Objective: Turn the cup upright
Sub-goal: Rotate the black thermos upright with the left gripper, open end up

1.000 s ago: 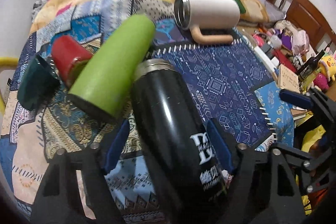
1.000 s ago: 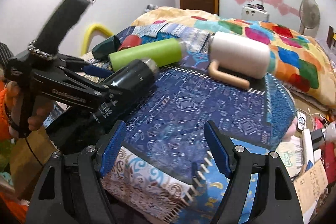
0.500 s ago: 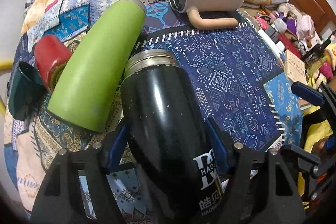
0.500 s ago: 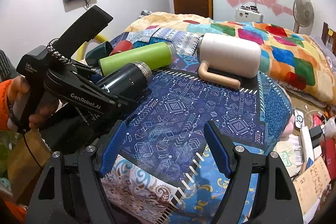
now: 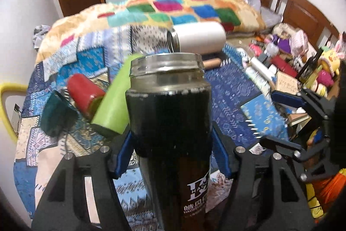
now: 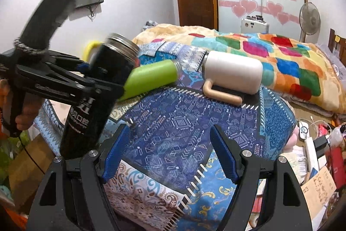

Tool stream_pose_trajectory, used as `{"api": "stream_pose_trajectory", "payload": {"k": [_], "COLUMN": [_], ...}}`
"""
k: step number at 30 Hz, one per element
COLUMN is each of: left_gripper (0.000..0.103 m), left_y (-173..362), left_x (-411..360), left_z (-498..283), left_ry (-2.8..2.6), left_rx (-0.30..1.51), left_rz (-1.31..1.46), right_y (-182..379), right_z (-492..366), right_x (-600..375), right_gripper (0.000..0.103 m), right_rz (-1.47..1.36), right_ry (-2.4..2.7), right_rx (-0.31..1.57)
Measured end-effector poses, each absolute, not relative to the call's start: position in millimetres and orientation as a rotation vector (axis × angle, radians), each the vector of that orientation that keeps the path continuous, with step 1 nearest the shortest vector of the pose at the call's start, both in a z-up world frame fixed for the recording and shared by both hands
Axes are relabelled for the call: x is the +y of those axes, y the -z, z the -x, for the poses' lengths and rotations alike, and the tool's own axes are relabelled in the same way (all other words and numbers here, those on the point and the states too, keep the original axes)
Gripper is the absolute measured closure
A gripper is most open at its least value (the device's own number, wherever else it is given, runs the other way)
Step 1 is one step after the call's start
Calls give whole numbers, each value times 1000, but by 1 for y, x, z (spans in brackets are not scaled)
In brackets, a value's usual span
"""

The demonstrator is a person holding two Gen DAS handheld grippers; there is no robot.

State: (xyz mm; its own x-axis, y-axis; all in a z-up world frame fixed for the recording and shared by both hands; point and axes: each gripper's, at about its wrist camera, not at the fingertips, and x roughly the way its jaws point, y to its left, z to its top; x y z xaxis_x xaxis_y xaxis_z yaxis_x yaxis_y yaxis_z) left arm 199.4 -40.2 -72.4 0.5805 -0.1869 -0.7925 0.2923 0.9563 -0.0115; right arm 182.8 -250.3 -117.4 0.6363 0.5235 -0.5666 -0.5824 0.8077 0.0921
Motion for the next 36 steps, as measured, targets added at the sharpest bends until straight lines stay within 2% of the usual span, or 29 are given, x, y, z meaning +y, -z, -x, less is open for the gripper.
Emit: {"api": "stream_pose_trajectory", "payload": {"k": [8,17,30,36], "left_gripper": [39,39,39,39], "left_y": [32,13,48,51], "left_x": [-25,-23,-30,-39], "left_z": [-162,-175,-196,-192], "left_ry": [273,286,330,336], "left_rx": [759,682,760,714], "left_rz": [-94,-65,-28,-62], "right_y": [100,94,105,110], "right_z": [-176,-175,-186,-189], "right_x": [-249,-245,-245,-242], "right_gripper": [28,27,27,27], "right_rz": [106,110,98,93], "right_ry": [-626,-608,-607,-611], "right_rx": [557,528,554,570]}}
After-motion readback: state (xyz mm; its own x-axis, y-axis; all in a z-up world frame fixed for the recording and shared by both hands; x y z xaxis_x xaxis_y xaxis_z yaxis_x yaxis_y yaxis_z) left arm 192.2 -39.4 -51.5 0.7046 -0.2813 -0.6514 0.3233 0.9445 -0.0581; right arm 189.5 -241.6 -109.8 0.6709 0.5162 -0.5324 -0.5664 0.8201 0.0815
